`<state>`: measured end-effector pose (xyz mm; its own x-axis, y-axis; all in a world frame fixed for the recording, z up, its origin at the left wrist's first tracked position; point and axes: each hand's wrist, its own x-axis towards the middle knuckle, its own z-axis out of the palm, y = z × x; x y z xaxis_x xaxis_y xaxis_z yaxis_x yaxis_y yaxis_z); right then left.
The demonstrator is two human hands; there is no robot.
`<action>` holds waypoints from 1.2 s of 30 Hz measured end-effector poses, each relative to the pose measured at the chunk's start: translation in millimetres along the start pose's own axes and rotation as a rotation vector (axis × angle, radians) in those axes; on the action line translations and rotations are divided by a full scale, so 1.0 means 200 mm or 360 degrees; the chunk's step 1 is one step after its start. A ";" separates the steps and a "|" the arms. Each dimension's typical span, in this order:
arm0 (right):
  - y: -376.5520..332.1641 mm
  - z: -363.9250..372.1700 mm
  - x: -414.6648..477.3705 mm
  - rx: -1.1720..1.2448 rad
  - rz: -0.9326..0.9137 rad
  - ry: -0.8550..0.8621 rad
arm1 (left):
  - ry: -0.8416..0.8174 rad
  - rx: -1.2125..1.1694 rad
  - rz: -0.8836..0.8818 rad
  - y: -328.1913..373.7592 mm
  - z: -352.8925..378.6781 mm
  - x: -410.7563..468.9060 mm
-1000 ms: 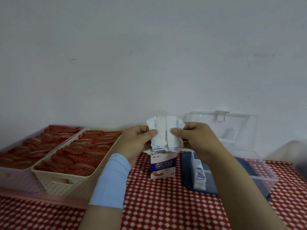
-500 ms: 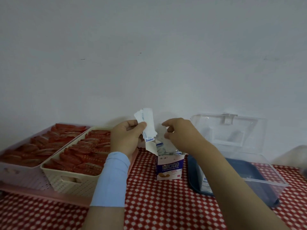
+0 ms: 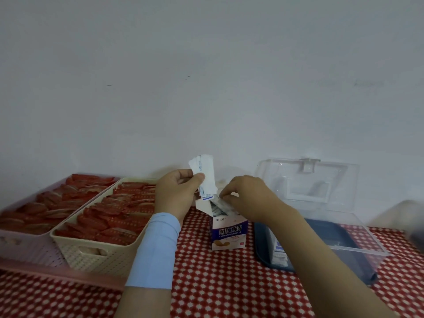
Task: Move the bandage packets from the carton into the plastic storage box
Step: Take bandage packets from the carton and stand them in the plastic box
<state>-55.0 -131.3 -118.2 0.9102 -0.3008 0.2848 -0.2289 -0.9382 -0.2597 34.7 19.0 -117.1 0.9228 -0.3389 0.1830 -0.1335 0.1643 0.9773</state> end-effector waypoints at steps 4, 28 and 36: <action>-0.01 -0.09 -0.09 0.0883 0.0262 0.0480 | -0.0151 -0.0092 -0.0100 0.00 0.04 -0.01; 0.02 -0.18 -0.27 0.1204 0.0084 0.0423 | -0.0929 -0.0858 -0.0655 -0.03 0.20 -0.12; 0.03 -0.23 -0.32 0.0851 -0.0123 0.0094 | -0.1071 -0.0642 -0.0687 -0.02 0.20 -0.14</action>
<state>-130.1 -124.7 -95.7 0.8930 -0.2577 0.3690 0.0598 -0.7447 -0.6648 -5.9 -9.4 -122.5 0.4390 -0.8974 -0.0444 0.4309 0.1669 0.8868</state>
